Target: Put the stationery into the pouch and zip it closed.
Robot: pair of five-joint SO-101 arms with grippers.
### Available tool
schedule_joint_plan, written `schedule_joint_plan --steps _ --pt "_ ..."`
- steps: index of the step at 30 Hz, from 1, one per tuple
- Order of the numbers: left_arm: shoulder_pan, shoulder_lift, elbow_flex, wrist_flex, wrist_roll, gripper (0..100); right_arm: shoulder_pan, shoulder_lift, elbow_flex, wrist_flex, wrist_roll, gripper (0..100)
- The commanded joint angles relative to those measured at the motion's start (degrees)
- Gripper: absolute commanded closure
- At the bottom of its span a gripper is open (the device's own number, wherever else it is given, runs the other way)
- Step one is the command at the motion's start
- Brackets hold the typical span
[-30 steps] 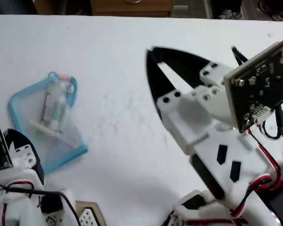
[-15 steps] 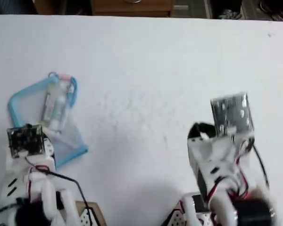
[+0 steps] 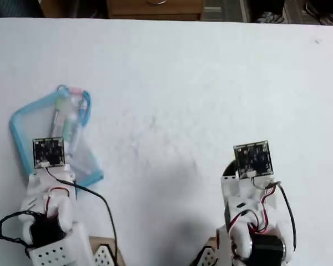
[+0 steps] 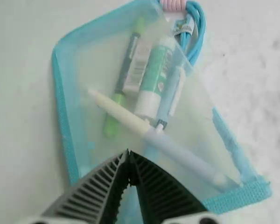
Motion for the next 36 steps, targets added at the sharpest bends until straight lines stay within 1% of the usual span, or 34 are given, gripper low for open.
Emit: schedule_joint_plan --steps 1,3,11,17,19,22,36 --pt "-0.13 -0.66 2.55 -0.97 -0.53 98 1.89 -1.1 5.98 -0.84 0.62 97.2" --pt "-0.13 -0.66 4.04 -0.97 -0.53 98 3.12 -0.92 9.05 -0.92 0.62 97.2" --pt "-0.4 -0.66 4.31 -0.26 -0.53 98 3.56 -0.84 13.27 -1.19 0.18 97.2" --pt "-0.92 -0.66 4.31 4.31 -0.26 98 3.3 -0.84 14.33 -2.51 0.18 97.1" --pt "-0.92 -0.66 4.31 6.24 -0.26 98 3.47 -0.84 16.97 -4.44 0.35 97.1" --pt "-0.92 -0.66 4.31 5.89 -0.26 98 3.56 -0.48 26.11 -8.4 0.26 97.1" --pt "-0.92 -0.57 4.31 6.07 -0.26 98 3.12 -0.66 25.49 -7.52 0.18 97.1"
